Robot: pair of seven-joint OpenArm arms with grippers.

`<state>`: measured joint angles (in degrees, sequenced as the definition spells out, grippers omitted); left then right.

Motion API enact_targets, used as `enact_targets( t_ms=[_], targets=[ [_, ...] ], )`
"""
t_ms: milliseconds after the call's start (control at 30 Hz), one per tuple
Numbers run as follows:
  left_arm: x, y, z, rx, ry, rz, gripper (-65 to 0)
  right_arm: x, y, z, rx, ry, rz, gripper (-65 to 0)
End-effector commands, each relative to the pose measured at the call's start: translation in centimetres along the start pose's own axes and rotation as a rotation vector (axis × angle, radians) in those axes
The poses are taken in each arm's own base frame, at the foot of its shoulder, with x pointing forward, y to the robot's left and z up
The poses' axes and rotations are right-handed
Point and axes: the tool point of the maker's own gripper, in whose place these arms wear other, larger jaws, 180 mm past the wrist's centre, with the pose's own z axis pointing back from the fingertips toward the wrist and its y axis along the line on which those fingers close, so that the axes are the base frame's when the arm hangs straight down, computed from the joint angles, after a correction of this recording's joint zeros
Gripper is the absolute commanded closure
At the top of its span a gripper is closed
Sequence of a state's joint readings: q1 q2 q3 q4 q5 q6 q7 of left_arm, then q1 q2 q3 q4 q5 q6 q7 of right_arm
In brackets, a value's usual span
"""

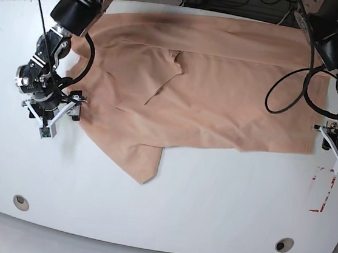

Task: Fold the T-shirt properly
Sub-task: 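Release the shirt edge and open both grippers, then move both grippers to the shirt's hem edge and grasp it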

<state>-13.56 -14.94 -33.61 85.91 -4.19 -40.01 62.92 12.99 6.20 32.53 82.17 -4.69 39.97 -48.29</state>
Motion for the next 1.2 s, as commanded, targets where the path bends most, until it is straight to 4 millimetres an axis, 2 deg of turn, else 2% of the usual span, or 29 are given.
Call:
enact_targets(
  t_ms=[0,300,567,767,1000,1167],
  targets=[
    [2.5,1.2,0.3,0.009,-0.079,0.008,-16.7,2.6,-0.6,-0.9,0.018,-0.063,-0.020,-44.5],
    [3.1,2.5,-0.9,-0.007,-0.124,0.029,-16.7,3.4,1.0,-2.6,0.080,-0.063,-0.064,-44.5],
    [2.2,2.8,-1.6,-0.024,-0.093,0.030,-16.7,3.5,2.3,-2.9,0.105,-0.071,-0.079,-44.5],
    [2.0,2.8,-1.7,-0.025,-0.086,0.029,-16.7,3.1,3.8,-3.8,0.144,-0.087,-0.111,-44.5],
    [2.1,2.7,-1.8,-0.025,-0.084,0.027,-16.7,1.4,5.0,-5.2,0.190,-0.068,-0.151,-43.9],
    [2.8,1.4,-2.9,-0.067,-0.094,0.009,-16.7,0.9,5.3,-5.4,0.197,-0.073,-0.162,-43.8]
  ],
)
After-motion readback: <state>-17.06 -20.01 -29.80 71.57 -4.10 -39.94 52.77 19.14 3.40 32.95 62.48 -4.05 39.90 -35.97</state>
